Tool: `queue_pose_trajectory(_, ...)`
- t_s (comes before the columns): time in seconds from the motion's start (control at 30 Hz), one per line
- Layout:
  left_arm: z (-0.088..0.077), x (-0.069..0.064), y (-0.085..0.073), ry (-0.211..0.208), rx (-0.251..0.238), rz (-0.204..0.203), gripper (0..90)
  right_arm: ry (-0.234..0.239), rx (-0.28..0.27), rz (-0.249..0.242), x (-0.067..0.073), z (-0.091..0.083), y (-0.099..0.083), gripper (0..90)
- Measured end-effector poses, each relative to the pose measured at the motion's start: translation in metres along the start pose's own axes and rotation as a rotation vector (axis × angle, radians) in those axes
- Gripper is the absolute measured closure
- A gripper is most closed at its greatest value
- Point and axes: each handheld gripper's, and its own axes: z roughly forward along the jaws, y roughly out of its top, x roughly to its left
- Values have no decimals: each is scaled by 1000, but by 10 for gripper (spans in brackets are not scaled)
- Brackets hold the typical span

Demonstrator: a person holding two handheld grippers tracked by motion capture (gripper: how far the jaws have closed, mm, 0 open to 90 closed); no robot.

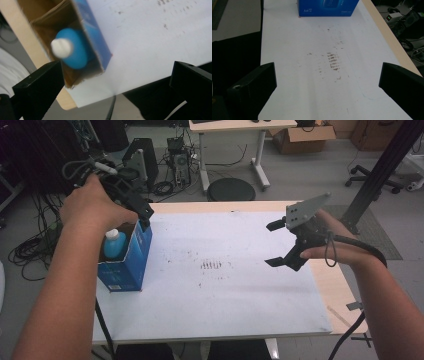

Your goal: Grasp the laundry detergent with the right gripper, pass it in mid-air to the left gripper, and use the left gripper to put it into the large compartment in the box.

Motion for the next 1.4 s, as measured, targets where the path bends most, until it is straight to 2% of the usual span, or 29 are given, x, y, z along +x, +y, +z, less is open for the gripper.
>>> queue_pose_trajectory(0.1,-4,-19,2,8,-9,105,2,-9,26,1,-5,-5,4,14)
queue_pose_trajectory(0.2,-7,-35,2,15,-19,177,2,-23,55,-6,-7,-12,9,18)
queue_pose_trajectory(0.23,-7,-42,2,15,-20,214,2,-20,56,-6,-8,-14,10,18)
queue_pose_trajectory(0.3,-6,-53,2,4,-19,259,2,-22,69,-9,-10,-18,12,18)
queue_pose_trajectory(0.33,-5,-61,3,8,-20,308,2,-25,84,-9,-11,-21,14,18)
queue_pose_trajectory(0.43,-2,-77,5,-4,-28,402,2,-27,139,-23,-13,-25,16,18)
queue_pose_trajectory(0.57,4,-93,10,8,-12,488,2,-6,244,-33,-14,-24,13,21)
queue_pose_trajectory(0.8,14,-115,12,-5,20,676,2,29,349,-22,-23,-17,3,25)
queue_pose_trajectory(1.03,31,-123,15,-36,33,745,2,57,442,-30,-34,2,-3,32)
queue_pose_trajectory(1.23,38,-126,18,-43,52,772,2,74,466,-32,-39,13,-4,32)
queue_pose_trajectory(1.4,38,-126,22,-57,45,785,2,87,470,-36,-41,18,-5,33)
